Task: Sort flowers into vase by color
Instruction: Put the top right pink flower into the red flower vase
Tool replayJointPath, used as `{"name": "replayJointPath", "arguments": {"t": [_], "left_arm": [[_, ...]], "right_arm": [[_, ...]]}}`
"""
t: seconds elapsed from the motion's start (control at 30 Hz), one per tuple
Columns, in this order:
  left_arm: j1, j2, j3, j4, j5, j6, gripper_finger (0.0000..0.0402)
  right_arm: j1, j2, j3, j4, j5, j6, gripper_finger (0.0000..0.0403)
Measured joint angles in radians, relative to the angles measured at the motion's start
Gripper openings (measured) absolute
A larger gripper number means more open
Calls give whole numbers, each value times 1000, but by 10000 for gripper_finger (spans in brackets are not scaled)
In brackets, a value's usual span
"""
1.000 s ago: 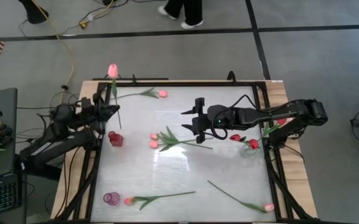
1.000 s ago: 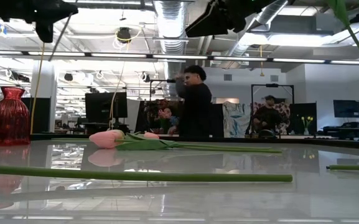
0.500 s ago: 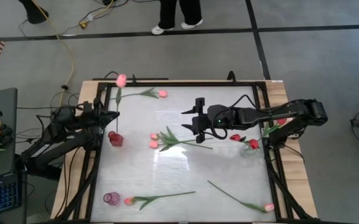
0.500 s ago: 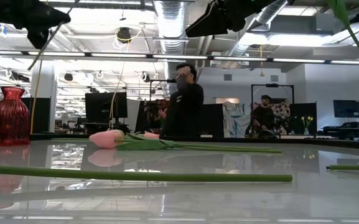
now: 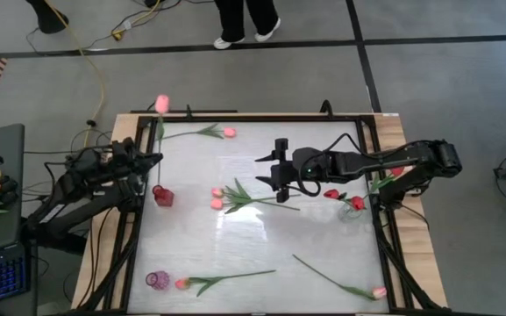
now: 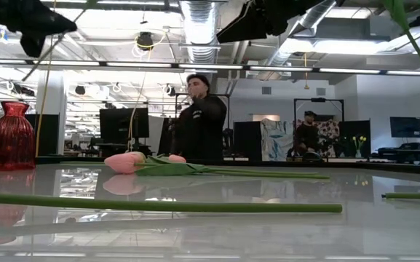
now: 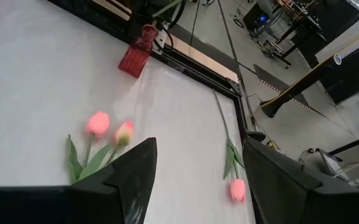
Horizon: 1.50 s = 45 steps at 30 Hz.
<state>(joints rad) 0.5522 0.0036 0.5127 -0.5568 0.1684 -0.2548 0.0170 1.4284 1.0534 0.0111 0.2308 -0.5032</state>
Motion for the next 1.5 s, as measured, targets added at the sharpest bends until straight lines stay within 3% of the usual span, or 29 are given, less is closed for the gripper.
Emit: {"name": "replayJointPath", "arguments": {"t": [0.2,0.43,0.77,0.97,1.17,1.33,1.5], "left_arm": [[0,0,57,-77,0,61,0],[0,2,40,-73,-30,39,0],[0,1,7,-53,-113,-28,0],[0,1,24,-53,-33,14,0],[0,1,24,-2,117,76,0],[0,30,20,75,135,125,0],[0,125,20,200,181,185,0]], "right_arm": [[0,31,1,172,-111,163,265],[-8,157,7,320,-126,150,265],[-27,304,155,284,-131,162,265],[-37,311,189,292,-175,184,265],[-76,312,201,409,-236,383,265],[-119,312,206,544,-308,456,265],[-168,312,282,515,-396,511,265]]}}
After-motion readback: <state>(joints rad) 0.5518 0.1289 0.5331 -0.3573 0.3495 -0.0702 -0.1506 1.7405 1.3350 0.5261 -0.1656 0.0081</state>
